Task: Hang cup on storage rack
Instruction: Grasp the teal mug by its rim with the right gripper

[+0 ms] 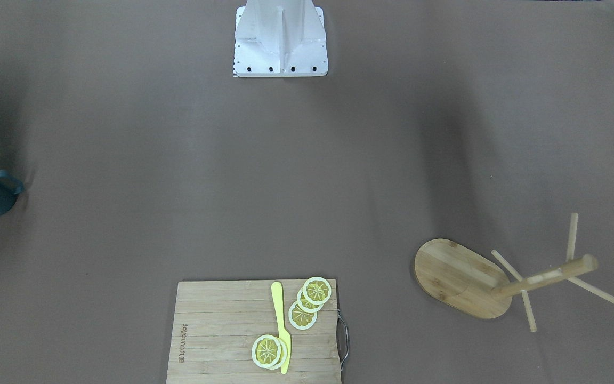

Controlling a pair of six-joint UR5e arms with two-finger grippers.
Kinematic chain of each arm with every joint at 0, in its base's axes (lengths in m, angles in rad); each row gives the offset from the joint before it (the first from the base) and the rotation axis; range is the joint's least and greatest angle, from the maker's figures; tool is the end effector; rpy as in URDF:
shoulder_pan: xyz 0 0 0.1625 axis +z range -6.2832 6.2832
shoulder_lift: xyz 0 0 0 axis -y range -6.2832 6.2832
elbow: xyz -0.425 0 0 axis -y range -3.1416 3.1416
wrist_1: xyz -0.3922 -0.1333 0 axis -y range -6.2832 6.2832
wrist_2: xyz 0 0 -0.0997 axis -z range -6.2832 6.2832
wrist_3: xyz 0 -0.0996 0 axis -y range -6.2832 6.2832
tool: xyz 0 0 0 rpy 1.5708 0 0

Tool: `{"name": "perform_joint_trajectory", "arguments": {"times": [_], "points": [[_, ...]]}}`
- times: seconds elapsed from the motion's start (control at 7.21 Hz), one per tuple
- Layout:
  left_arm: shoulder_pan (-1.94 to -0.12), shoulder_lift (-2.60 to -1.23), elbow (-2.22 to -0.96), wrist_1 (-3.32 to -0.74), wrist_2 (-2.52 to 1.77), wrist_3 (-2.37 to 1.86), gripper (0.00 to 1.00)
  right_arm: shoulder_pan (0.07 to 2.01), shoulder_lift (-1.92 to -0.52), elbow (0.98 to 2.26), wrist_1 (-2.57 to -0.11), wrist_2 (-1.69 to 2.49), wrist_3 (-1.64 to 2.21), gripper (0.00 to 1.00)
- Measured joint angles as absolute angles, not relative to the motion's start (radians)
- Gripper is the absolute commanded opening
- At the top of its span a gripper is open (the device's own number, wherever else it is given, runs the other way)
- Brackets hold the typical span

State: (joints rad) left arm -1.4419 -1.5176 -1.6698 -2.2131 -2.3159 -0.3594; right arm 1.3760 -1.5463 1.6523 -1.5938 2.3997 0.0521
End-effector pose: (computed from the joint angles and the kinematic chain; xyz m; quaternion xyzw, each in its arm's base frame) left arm -0.0019 -0.4971 0.5622 0.2220 0.4084 0.0211 0.8851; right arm -0.0391 -0.5074 0.6047 -0.0119 -0.4040 -0.0819 0.9110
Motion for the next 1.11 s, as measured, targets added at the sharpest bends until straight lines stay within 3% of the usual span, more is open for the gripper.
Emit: {"name": "perform_joint_trajectory", "arguments": {"times": [1.11], "points": [[-1.442,-1.517,-1.664,-2.201,-2.315,-0.370,0.99,1.289,-1.502,1.549,-1.524,2.391,0.134,1.00]]}}
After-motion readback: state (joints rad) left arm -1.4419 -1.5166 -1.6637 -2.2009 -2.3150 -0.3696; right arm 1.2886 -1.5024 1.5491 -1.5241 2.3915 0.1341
